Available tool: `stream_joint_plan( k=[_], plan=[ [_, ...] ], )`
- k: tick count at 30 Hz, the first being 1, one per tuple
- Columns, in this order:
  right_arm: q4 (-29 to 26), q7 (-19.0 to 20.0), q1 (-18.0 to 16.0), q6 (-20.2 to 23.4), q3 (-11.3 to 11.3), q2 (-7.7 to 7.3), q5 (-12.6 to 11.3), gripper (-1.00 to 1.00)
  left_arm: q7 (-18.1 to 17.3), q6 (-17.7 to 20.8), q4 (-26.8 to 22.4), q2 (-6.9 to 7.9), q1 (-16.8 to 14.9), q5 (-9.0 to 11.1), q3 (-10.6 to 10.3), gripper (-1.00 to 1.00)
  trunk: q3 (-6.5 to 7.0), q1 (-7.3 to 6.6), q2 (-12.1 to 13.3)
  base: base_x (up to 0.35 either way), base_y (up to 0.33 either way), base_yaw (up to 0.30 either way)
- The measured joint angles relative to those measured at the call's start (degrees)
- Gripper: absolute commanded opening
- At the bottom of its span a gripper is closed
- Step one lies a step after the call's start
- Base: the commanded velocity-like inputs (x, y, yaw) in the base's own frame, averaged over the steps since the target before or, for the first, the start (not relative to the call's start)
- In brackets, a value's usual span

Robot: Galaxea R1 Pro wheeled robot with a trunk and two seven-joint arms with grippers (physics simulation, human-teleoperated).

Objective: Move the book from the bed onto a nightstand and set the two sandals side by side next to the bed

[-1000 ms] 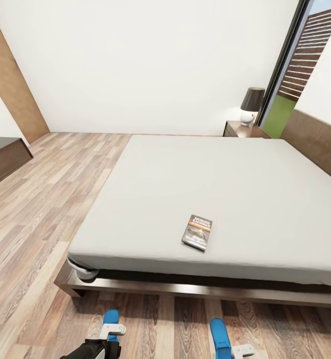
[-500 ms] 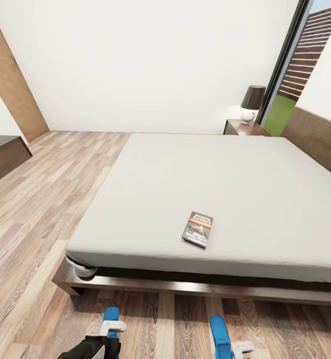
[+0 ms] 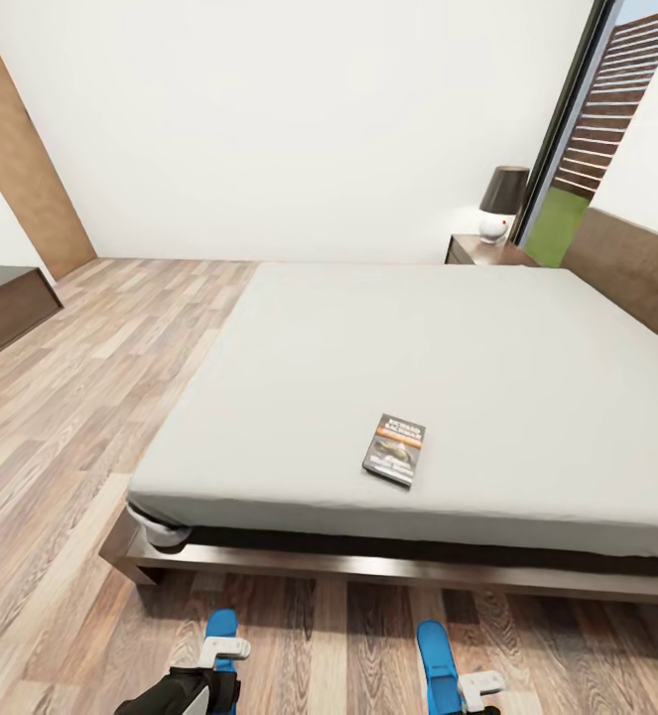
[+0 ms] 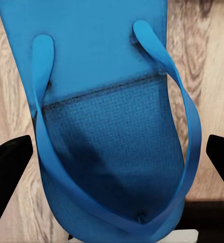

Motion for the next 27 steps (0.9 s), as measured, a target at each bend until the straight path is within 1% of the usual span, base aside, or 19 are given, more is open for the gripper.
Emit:
stream_joint_plan(
  k=[8, 20, 27],
  plan=[
    [-0.3, -0.4, 0.0, -0.4, 0.0, 0.02, 0.0, -1.00, 0.0, 0.0, 0.0, 0.13, -1.0, -0.1, -0.1, -1.00, -1.43, 1.76, -3.2, 0.000, 0.000, 0.000],
    [-1.9, 0.0, 0.0, -0.4, 0.1, 0.05, 0.0, -1.00, 0.0, -0.1, 0.0, 0.13, -1.3, 0.0, 0.0, -1.00, -3.59, 4.39, -8.0, 0.000, 0.000, 0.000],
    [-2.0, -0.4, 0.0, -0.1, 0.1, 0.55, 0.0, -1.00, 0.2, -0.2, 0.1, 0.02, -1.2, -0.1, 0.1, -1.00, -4.85, 5.93, -10.8, 0.000, 0.000, 0.000]
  ],
)
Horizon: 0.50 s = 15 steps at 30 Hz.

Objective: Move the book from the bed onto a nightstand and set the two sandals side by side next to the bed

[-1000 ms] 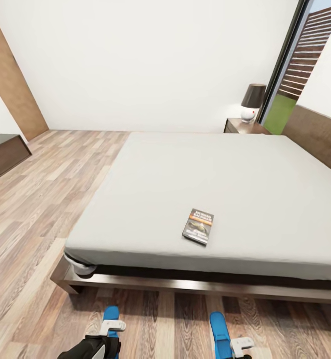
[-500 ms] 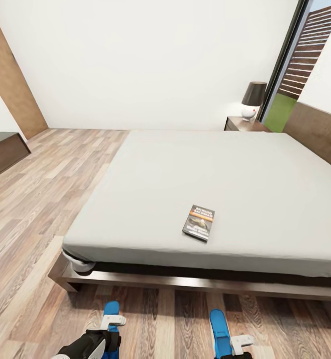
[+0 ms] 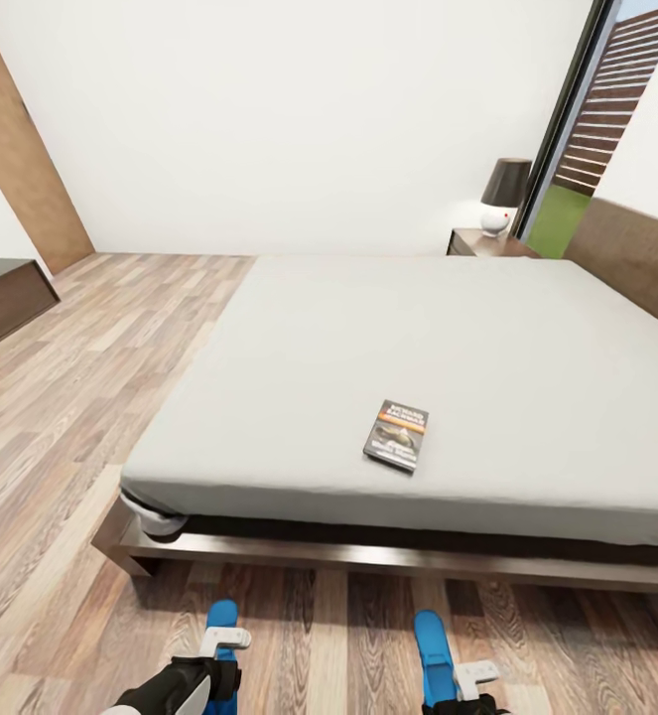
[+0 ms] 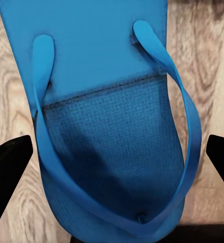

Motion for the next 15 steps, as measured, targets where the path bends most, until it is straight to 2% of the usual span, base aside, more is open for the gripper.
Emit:
stream_joint_plan(
  k=[7, 15],
  plan=[
    [0.0, -0.2, 0.0, 0.2, 0.1, 0.86, 0.1, -1.00, 0.0, -0.4, 0.0, 0.11, 0.0, 0.0, -0.1, -1.00, -1.26, 1.54, -2.8, 0.000, 0.000, 0.000],
    [-0.1, -0.3, -0.3, 0.3, 0.1, 1.09, 0.1, -1.00, -0.1, -0.5, -0.1, 0.09, 0.0, 0.1, 0.0, -1.00, -2.69, 3.30, -6.0, 0.000, 0.000, 0.000]
  ],
)
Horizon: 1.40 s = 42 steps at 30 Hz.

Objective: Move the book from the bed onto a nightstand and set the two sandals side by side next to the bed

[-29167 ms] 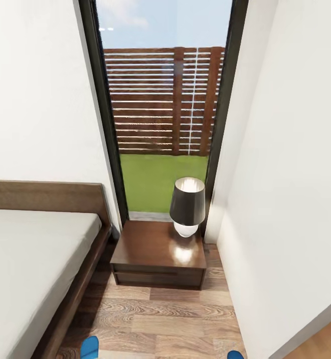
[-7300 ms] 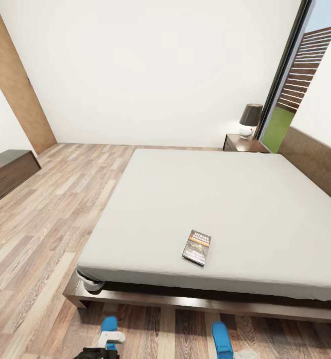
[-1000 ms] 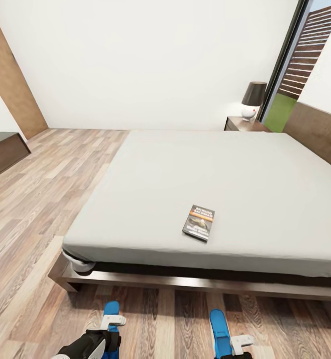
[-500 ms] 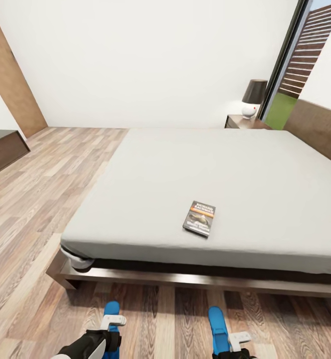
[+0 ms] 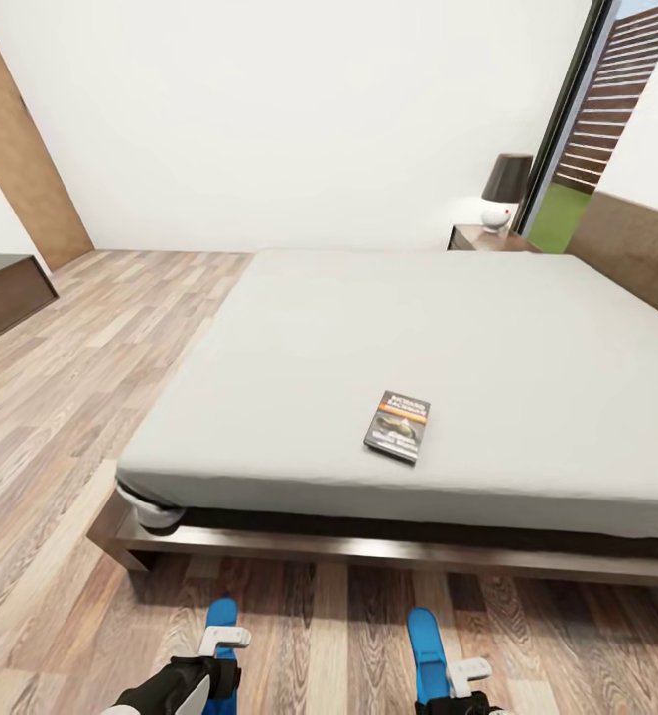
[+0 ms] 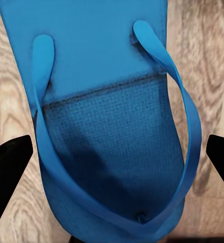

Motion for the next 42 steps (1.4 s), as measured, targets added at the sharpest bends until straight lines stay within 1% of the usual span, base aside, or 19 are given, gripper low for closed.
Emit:
stream_joint_plan(
  k=[5, 11, 13, 18, 42],
  plan=[
    [0.0, 0.0, -0.5, 0.1, 0.1, -0.01, 0.0, -1.00, -0.1, 0.3, -0.1, -0.07, -0.3, 0.0, 0.0, -1.00, -0.90, 1.10, -2.0, 0.000, 0.000, 0.000],
    [0.0, 0.1, -1.3, 0.1, 0.2, -0.13, 0.1, -1.00, -0.1, 0.6, -0.1, -0.04, -1.4, 0.0, 0.0, -1.00, -1.97, 2.42, -4.4, 0.000, 0.000, 0.000],
    [0.0, 0.1, -1.7, 0.2, 0.3, -0.19, 0.1, -1.00, -0.1, 0.6, -0.1, -0.02, -2.3, -0.1, 0.0, -1.00, -2.33, 2.85, -5.2, 0.000, 0.000, 0.000],
    [0.1, 0.2, -2.0, 0.2, 0.3, -0.25, 0.2, -1.00, -0.1, 0.7, 0.0, 0.07, -3.0, 0.0, 0.0, -1.00, -3.23, 3.95, -7.2, 0.000, 0.000, 0.000],
    [0.2, 0.2, -2.1, 0.2, 0.2, -0.49, 0.2, -1.00, -0.1, 0.0, 0.1, -0.03, -3.1, 0.0, 0.0, -1.00, -7.54, 9.23, -16.8, 0.000, 0.000, 0.000]
  ],
)
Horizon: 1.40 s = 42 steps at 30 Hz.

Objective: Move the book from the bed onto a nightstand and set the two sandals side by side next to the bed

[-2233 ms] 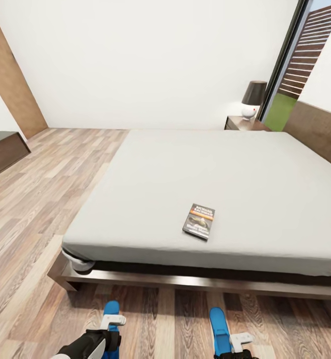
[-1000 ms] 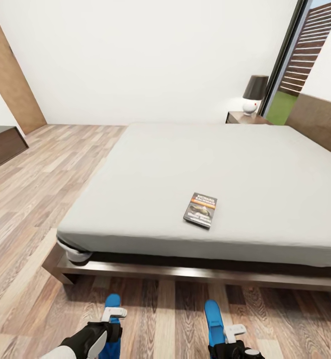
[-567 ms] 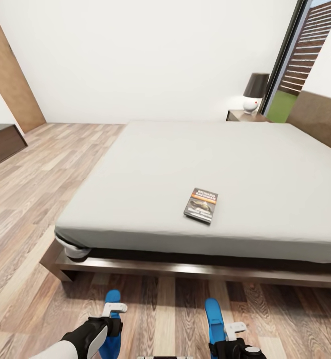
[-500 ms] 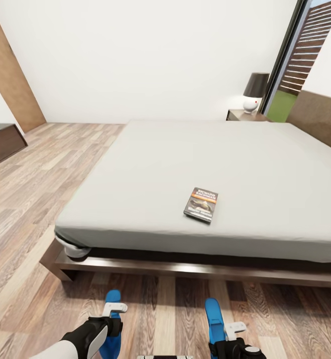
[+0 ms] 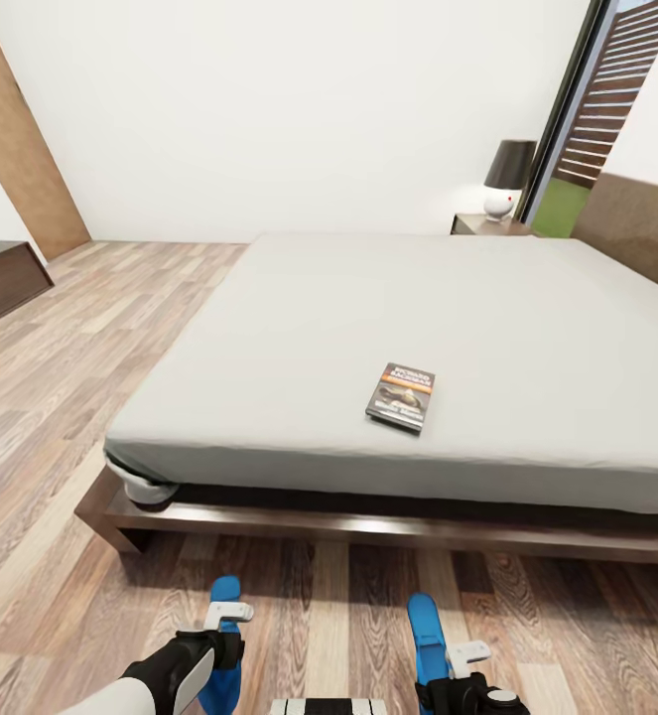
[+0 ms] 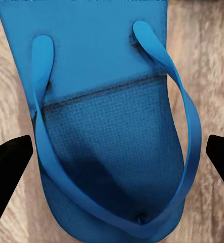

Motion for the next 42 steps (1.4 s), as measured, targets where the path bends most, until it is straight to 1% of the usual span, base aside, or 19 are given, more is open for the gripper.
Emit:
stream_joint_plan(
  k=[2, 13, 21, 25, 27, 29, 31, 37, 40, 42],
  plan=[
    [0.0, 0.0, 0.0, 0.0, 0.0, 0.00, 0.0, -1.00, 0.0, 0.0, 0.0, 0.03, 0.0, 0.0, 0.0, -1.00, -0.36, 0.44, -0.8, 0.000, 0.000, 0.000],
    [-0.1, 0.0, -0.6, 0.0, 0.0, 0.21, 0.0, -1.00, 0.2, -0.2, -0.2, -0.07, -0.1, -0.1, -0.1, -1.00, -0.36, 0.44, -0.8, 0.000, 0.000, 0.000],
    [-0.1, 0.1, -1.8, 0.1, 0.1, -0.03, 0.0, -1.00, 0.0, 0.4, -2.4, -0.13, -0.2, -0.1, 0.0, -1.00, -0.36, 0.44, -0.8, 0.000, 0.000, 0.000],
    [-0.1, 0.0, -2.3, 1.3, 0.1, -0.14, 0.1, -1.00, 0.2, 0.5, -3.4, -0.18, -0.2, -0.1, -0.1, -1.00, -0.36, 0.44, -0.8, 0.000, 0.000, 0.000],
    [-0.1, -0.1, -2.4, 1.6, 0.1, -0.12, 0.3, -1.00, 0.3, 0.5, -3.5, -0.18, -0.2, -0.1, -0.1, -1.00, -0.36, 0.44, -0.8, 0.000, 0.000, 0.000],
    [-0.1, -0.1, -2.4, 1.9, 0.1, -0.06, 1.2, -1.00, 0.3, 0.5, -3.7, -0.16, -0.2, -0.1, -0.1, -1.00, -0.36, 0.44, -0.8, 0.000, 0.000, 0.000],
    [0.0, -0.1, -2.4, 2.0, 0.0, 0.06, 2.0, -1.00, 0.4, 0.6, -3.8, -0.20, -0.3, -0.1, -0.1, -1.00, -0.72, 0.88, -1.6, 0.000, 0.000, 0.000],
    [0.0, 0.3, -2.5, 2.1, 0.0, -0.01, 2.6, -1.00, 0.6, 0.6, -3.8, -0.26, -1.0, -0.2, -0.1, -1.00, -1.79, 2.20, -4.0, 0.000, 0.000, 0.000],
    [-0.1, 0.5, -2.5, 1.9, -0.1, -0.13, 2.6, -1.00, 0.6, 0.6, -3.8, -0.27, -1.1, -0.1, -0.1, -1.00, -2.46, 2.29, -4.1, 0.000, 0.000, 0.000],
    [-0.1, 0.6, -2.5, 1.7, -0.1, -0.21, 2.6, -1.00, 0.6, 0.6, -3.8, -0.27, -1.1, -0.2, -0.1, -1.00, -2.46, 2.28, -4.1, 0.000, 0.000, 0.000]
  ],
)
